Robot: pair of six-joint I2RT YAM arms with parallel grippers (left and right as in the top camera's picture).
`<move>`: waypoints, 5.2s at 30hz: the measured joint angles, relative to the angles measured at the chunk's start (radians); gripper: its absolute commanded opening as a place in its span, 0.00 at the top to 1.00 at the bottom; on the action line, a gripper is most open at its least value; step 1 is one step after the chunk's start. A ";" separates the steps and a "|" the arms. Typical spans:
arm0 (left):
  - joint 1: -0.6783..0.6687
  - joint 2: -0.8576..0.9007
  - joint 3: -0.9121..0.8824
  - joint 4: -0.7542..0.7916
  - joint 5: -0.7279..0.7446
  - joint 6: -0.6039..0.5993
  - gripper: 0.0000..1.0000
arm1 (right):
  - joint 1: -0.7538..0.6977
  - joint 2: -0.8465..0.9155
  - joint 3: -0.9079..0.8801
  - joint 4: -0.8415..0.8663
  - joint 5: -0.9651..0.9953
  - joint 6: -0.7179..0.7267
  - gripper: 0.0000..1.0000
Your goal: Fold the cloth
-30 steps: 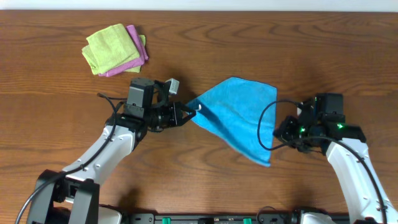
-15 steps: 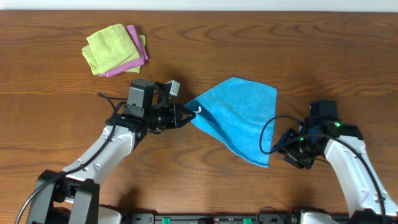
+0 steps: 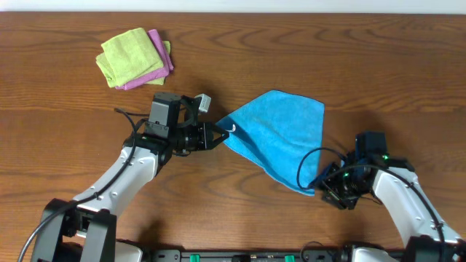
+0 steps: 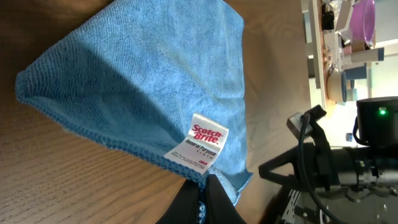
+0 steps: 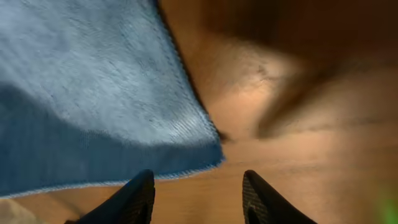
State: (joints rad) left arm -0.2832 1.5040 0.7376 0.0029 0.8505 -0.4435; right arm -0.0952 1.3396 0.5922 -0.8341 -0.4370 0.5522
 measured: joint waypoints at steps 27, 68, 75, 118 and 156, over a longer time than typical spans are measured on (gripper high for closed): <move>0.000 0.000 0.000 0.000 0.000 0.000 0.94 | 0.000 -0.009 -0.161 0.328 -0.097 0.015 0.89; 0.001 0.000 0.159 0.054 -0.074 0.029 0.94 | 0.000 -0.004 0.213 0.277 -0.165 -0.030 0.98; 0.027 0.006 0.169 0.052 -0.103 0.046 0.94 | 0.000 0.068 0.306 0.304 -0.154 -0.037 0.98; 0.155 0.221 0.770 -0.449 -0.134 0.397 0.94 | 0.000 0.254 0.725 0.269 -0.116 -0.066 0.98; -0.016 0.222 0.770 -0.657 -0.140 0.427 0.94 | 0.001 0.254 0.735 -0.351 0.190 -0.118 0.98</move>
State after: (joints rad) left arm -0.2996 1.7260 1.5074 -0.6544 0.7105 -0.0162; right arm -0.0944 1.5932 1.3273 -1.1847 -0.2470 0.4339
